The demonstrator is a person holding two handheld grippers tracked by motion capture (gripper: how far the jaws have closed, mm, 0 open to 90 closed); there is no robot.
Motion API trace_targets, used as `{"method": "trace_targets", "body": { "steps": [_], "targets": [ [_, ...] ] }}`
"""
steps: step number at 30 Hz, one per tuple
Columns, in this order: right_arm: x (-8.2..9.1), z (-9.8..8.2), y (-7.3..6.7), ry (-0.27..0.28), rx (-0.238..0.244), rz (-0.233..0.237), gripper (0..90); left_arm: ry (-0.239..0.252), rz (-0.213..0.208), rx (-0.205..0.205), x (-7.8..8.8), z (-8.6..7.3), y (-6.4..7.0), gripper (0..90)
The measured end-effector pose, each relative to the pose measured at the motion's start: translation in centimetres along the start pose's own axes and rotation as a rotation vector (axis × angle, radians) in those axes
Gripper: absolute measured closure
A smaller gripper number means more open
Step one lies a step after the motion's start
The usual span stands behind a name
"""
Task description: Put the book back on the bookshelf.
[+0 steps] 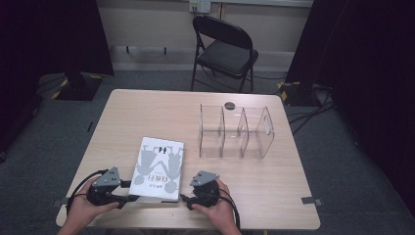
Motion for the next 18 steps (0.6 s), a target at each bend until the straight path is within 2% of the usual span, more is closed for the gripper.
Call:
{"method": "trace_targets", "body": {
  "steps": [3, 4, 7, 9, 13, 16, 18],
  "targets": [
    [0.5, 0.3, 0.2, 0.016, -0.011, 0.001, 24.7, 0.025, 0.002, 0.008, -0.1, 0.5, 0.2, 47.4],
    [1.0, 0.7, 0.4, 0.029, -0.009, -0.004, 25.9, 0.018, -0.001, 0.001, -0.1, 0.6, 0.2, 47.3],
    [2.1, 2.1, 0.5, 0.086, -0.017, 0.012, 26.0, 0.019, -0.001, 0.016, -0.2, 0.5, 0.2, 47.0],
    [2.6, 2.7, 0.5, 0.097, -0.013, 0.002, 26.0, 0.017, 0.002, 0.02, -0.2, 0.6, 0.3, 47.0],
    [2.6, 3.0, -0.2, 0.112, -0.006, 0.019, 25.7, 0.006, 0.002, 0.028, -0.6, 0.8, 0.5, 46.9],
    [2.2, 3.2, -1.0, 0.104, 0.029, 0.033, 25.5, 0.006, 0.0, 0.035, -1.1, 1.0, 0.6, 46.9],
    [2.0, 3.6, -1.5, 0.112, 0.042, 0.043, 25.4, 0.002, -0.003, 0.024, -1.4, 1.1, 0.6, 47.0]
  ]
}}
Point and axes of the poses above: each handheld gripper's, and its own axes: x roughly backward along the jaws, z roughly out of its top, y roughly to its right, the point moved 9 cm from there along -x, roughly forward along the jaws, and after that the axes turned 14 degrees about y, right-handed, at the moved point
